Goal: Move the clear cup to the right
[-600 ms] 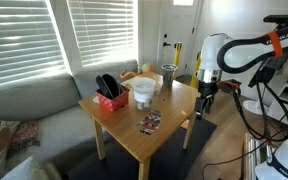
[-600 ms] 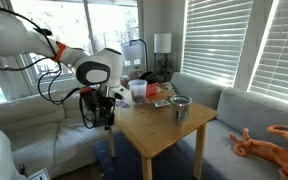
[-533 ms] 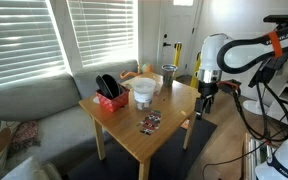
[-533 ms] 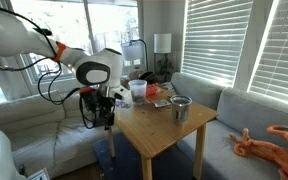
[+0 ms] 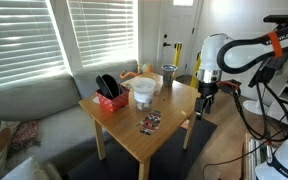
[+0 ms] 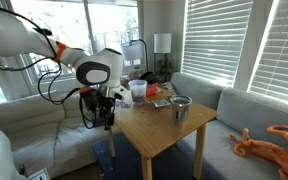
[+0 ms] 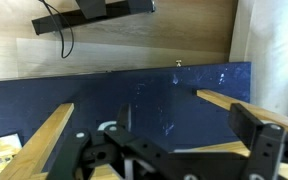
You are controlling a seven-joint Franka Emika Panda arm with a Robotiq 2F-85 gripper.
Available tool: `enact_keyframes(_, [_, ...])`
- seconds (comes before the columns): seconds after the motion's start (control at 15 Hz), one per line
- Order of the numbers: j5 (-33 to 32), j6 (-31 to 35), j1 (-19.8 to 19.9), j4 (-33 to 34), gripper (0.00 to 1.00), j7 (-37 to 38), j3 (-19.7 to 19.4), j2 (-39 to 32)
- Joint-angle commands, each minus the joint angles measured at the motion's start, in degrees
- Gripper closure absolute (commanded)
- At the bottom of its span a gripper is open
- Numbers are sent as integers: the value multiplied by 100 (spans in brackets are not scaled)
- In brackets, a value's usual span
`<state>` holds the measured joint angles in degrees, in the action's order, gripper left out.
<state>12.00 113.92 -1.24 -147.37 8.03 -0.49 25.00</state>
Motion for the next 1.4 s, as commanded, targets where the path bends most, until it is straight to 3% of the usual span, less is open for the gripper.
enact_keyframes(0.0, [18,-13,53,7,0,-18,48,-1])
enact_keyframes(0.2, [18,-13,53,7,0,-18,48,-1])
enact_keyframes(0.53, [230,592,78,111,0,278,75,536])
enact_keyframes(1.07, [-403,2275,675,531,0,1438,481,724])
enact_keyframes(1.13, [-495,2315,758,563,0,1592,533,737])
enact_keyframes(1.2, [-296,2164,539,454,0,1232,342,764])
enact_keyframes(1.33, [-387,2248,645,518,0,1394,416,757])
